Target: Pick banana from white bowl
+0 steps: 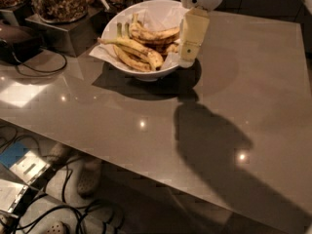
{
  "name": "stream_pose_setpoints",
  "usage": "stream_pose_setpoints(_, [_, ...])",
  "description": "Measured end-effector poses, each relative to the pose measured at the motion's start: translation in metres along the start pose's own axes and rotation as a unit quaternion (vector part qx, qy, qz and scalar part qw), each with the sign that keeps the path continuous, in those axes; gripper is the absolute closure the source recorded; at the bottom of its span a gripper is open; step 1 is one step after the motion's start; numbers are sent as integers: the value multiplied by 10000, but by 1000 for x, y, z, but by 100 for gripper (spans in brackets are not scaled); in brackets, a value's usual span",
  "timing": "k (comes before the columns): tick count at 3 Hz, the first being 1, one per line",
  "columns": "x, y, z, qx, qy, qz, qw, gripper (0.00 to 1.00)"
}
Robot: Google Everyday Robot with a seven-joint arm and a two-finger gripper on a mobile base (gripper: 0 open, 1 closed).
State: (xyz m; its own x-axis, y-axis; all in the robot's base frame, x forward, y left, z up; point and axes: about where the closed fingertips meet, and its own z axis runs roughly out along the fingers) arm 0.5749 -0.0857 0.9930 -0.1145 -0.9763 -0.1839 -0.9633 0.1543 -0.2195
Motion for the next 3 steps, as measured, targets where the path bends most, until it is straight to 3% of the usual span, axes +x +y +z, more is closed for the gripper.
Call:
stream_pose_setpoints(1, [-42, -37, -12, 284, -198, -147, 9993, 0])
stream_pose_setpoints(2, [-62, -49, -24, 552, -455, -208, 9972, 0])
stream_pose_setpoints(3, [-57, -52, -8, 376, -821, -77, 9959, 0])
